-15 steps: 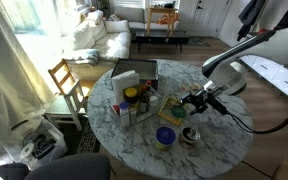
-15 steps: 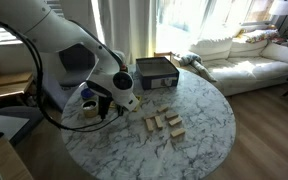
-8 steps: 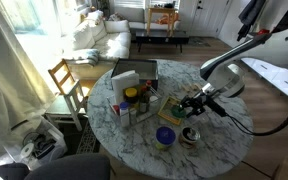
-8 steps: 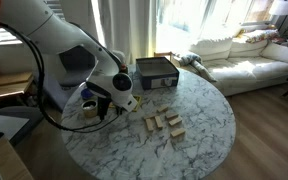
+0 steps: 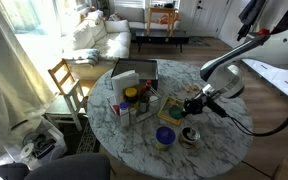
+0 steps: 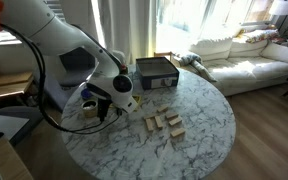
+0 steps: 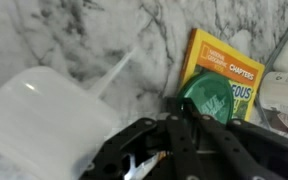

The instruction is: Swap the lids on the can

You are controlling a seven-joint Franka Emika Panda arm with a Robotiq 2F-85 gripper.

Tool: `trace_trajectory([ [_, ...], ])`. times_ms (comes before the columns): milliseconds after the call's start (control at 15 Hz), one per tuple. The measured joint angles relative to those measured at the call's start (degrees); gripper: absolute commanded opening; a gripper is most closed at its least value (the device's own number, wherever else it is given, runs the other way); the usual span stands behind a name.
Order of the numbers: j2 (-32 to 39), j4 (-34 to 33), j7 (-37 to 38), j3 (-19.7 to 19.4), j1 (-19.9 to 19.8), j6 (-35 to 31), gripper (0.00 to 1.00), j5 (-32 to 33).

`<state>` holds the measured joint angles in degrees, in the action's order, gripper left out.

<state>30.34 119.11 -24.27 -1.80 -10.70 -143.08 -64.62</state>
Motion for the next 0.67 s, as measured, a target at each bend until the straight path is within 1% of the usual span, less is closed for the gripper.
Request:
trace_trajectory([
  [67,-0.01,-0.03,0.0,-0.05,0.0,0.0,0.02,0.0],
  [133,-0.01,-0.03,0.0,-0.09,0.0,0.0,0.0,0.01],
  [667,-1.21,-0.32,-0.04,-1.23,-0.3,0.07,0.01,0.97],
])
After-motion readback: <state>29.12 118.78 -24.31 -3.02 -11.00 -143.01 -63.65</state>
